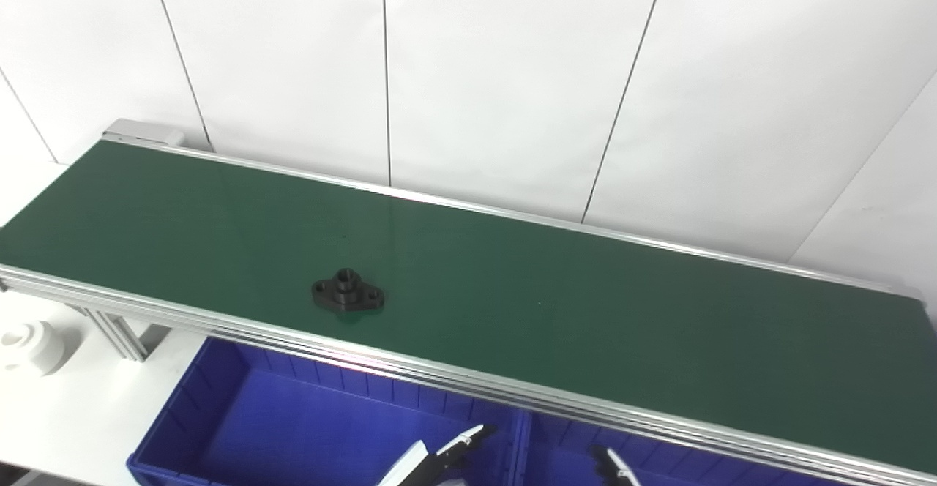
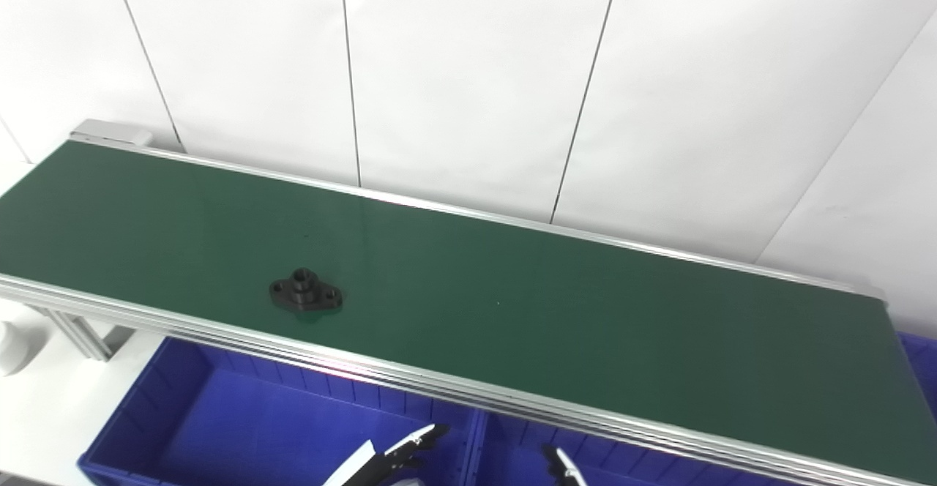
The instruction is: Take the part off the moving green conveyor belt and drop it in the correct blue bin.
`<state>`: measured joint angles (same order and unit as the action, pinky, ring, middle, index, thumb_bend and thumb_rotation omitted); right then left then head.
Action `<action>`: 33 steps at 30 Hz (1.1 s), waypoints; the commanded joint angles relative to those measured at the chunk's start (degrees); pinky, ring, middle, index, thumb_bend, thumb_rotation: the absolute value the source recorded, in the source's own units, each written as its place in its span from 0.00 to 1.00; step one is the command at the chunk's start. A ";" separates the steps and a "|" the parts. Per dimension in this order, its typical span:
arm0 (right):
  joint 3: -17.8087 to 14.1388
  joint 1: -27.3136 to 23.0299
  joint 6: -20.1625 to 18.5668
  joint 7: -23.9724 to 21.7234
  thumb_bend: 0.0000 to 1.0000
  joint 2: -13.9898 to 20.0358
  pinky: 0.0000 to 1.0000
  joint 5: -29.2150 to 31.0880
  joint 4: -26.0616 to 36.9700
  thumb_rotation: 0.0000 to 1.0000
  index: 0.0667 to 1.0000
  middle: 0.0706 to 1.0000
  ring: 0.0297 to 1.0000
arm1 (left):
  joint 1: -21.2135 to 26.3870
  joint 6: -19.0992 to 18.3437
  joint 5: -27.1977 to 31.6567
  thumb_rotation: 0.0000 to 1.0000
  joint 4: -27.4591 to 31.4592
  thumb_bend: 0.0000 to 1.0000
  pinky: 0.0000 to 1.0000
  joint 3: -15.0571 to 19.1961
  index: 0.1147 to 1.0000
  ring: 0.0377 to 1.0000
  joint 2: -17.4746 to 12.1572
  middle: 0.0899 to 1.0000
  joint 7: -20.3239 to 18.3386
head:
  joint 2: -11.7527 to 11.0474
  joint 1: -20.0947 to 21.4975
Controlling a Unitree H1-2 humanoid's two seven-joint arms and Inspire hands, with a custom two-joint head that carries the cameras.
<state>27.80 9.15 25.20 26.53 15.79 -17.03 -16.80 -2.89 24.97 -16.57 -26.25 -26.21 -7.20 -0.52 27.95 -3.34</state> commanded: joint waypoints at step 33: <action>-14.13 -10.48 -15.41 -20.36 0.72 -9.48 0.78 -9.28 28.03 0.64 0.87 0.85 0.83 | 1.11 1.93 7.36 1.00 5.94 0.63 0.95 4.50 0.99 0.98 -5.67 1.00 -8.36 | 8.31 21.32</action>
<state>14.45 0.31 11.69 7.63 6.41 -26.63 8.81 -3.12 24.95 -10.30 -20.98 -21.66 -12.86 -8.35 36.03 17.84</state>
